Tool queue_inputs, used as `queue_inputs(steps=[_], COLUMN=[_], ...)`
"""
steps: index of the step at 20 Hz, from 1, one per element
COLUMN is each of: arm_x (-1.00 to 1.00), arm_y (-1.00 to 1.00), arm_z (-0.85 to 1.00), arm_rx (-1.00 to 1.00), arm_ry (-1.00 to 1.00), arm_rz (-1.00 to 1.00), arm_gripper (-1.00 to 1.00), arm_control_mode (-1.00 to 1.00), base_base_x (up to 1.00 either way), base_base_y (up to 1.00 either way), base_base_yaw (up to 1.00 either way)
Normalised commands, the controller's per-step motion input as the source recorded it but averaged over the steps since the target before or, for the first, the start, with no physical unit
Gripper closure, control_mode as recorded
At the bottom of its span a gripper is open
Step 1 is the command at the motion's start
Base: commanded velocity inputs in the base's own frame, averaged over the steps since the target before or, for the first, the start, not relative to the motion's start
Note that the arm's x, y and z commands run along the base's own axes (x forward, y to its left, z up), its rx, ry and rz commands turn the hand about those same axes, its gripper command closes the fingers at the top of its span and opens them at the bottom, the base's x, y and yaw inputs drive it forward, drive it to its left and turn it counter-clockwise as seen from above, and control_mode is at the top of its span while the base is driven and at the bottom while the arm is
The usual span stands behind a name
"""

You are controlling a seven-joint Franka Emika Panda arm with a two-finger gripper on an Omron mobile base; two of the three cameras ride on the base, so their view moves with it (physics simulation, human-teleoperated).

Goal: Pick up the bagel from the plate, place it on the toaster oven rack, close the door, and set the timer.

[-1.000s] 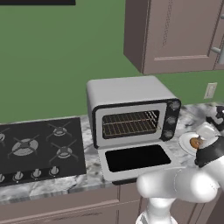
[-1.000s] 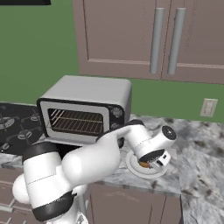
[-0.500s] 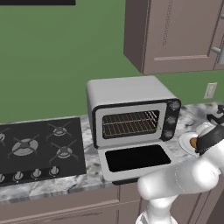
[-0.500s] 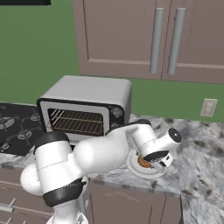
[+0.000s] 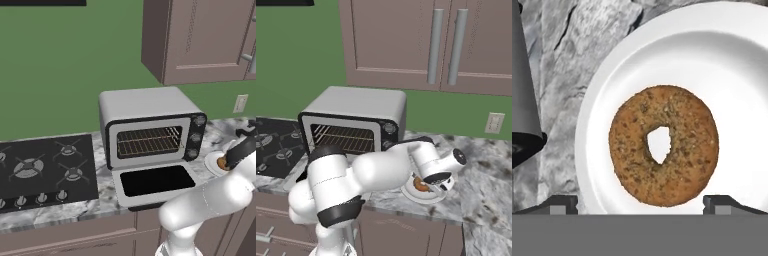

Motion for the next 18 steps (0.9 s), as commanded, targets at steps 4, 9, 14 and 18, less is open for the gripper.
queue_inputs(steps=[4, 9, 14, 18], arm_x=[0.11, 0.00, 0.04, 0.12], arm_y=[-0.09, -0.18, -0.04, 0.00], arm_z=[-0.14, -0.16, -0.11, -0.20], arm_rx=[0.03, 0.02, 0.01, 0.00], arm_ry=[0.00, 0.00, 0.01, 0.09], arm_rz=[0.02, 0.00, 0.00, 0.00], arm_gripper=[-1.00, -1.00, -1.00, -1.00], arm_control_mode=[-1.00, -1.00, -1.00, -1.00], base_base_x=[0.00, 0.00, 0.00, 0.00], base_base_y=[0.00, 0.00, 0.00, 0.00], base_base_yaw=[0.00, 0.00, 0.00, 0.00])
